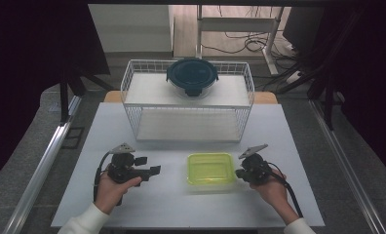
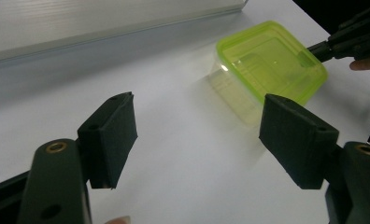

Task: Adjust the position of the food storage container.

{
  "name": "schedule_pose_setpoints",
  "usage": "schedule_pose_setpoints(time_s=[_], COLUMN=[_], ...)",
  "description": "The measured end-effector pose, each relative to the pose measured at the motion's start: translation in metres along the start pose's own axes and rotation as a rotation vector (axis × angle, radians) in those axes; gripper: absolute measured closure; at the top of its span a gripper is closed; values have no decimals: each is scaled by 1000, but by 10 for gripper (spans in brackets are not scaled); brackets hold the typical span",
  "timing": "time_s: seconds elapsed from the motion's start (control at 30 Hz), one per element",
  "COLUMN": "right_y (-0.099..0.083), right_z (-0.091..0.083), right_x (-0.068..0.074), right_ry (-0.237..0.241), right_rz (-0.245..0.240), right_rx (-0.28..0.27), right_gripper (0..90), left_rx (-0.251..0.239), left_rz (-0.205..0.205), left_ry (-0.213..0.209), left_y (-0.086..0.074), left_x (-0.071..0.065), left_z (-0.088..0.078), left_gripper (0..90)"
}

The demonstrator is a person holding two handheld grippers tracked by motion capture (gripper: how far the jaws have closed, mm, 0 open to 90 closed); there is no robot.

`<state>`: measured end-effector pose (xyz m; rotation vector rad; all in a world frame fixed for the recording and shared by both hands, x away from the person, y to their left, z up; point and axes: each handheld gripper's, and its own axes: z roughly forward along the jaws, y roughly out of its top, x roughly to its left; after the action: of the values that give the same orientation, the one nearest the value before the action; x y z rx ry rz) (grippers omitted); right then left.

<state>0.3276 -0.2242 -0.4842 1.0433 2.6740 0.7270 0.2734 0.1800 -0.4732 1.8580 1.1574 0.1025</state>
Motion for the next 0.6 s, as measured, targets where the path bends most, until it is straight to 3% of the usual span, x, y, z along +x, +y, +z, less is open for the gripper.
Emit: schedule_pose_setpoints(time_s=[0.6], right_y=[30], right_z=[23], right_x=[22], right_ry=[8], right_rz=[-66], right_rx=[-18], right_gripper=[888], left_rx=[8], left_rz=[2], left_ry=[2], left_y=[0], left_x=[0], left_z=[2], left_gripper=[274])
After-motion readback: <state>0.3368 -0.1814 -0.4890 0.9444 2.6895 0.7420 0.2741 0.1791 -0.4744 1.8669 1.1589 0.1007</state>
